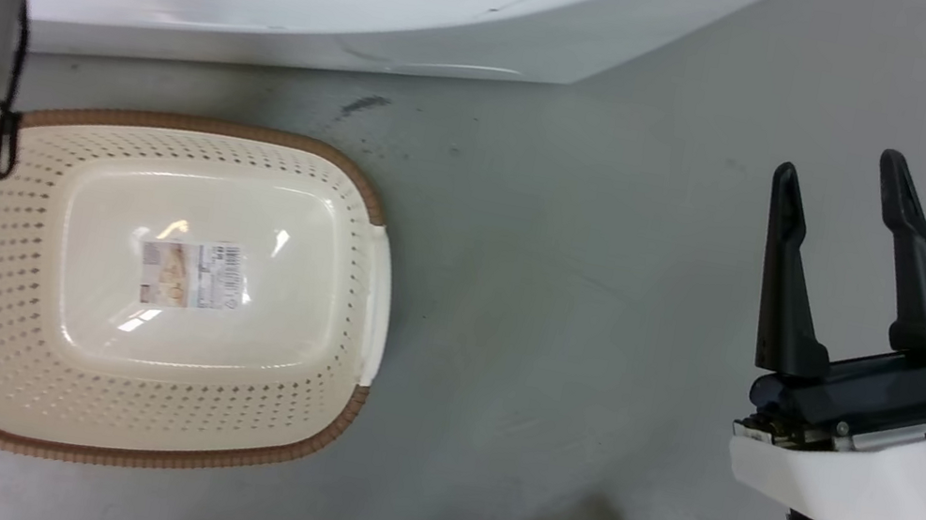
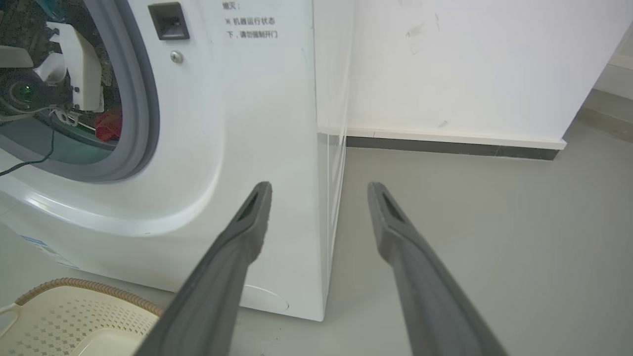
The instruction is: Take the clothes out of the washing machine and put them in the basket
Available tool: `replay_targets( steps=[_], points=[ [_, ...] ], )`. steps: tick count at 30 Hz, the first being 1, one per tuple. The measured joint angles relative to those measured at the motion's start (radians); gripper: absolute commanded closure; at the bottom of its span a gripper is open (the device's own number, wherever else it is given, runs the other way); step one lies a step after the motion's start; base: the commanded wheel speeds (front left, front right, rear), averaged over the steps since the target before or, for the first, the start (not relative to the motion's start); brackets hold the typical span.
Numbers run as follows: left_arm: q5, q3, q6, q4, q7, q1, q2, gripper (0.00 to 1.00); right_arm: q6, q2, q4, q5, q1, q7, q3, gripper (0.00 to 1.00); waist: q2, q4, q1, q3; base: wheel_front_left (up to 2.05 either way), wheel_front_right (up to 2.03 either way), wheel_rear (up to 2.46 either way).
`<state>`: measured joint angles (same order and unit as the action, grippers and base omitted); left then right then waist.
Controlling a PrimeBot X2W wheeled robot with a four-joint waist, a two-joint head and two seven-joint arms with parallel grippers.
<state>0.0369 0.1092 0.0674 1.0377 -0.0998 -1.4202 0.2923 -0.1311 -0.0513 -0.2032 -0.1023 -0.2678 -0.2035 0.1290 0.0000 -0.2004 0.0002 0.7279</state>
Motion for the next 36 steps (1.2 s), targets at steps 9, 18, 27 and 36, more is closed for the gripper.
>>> replay_targets(
  steps=[9,18,27,36],
  points=[
    [-0.007,0.022,0.011,0.099,-0.330,-0.125,0.053,0.00,0.000,0.000,0.064,-0.048,-0.024,-0.028,0.037,0.00,0.0000,-0.061,0.0000,0.051,0.00,0.00,0.00],
    [-0.004,0.028,-0.032,0.050,-0.365,-0.139,0.062,1.00,0.000,0.000,0.108,-0.069,-0.045,-0.044,0.050,0.00,0.0000,-0.079,-0.0001,0.064,0.00,0.00,0.00],
    [0.004,0.044,-0.068,-0.095,-0.015,0.023,0.043,1.00,0.000,0.000,0.171,-0.081,-0.071,-0.052,0.037,0.00,0.0000,-0.056,-0.0001,0.000,0.00,0.00,0.00],
    [0.068,0.007,-0.106,-0.161,0.288,0.257,0.007,1.00,0.000,0.001,0.220,-0.057,-0.023,-0.034,0.026,0.00,0.0000,-0.031,-0.0002,-0.169,0.00,0.00,0.00]
  ],
)
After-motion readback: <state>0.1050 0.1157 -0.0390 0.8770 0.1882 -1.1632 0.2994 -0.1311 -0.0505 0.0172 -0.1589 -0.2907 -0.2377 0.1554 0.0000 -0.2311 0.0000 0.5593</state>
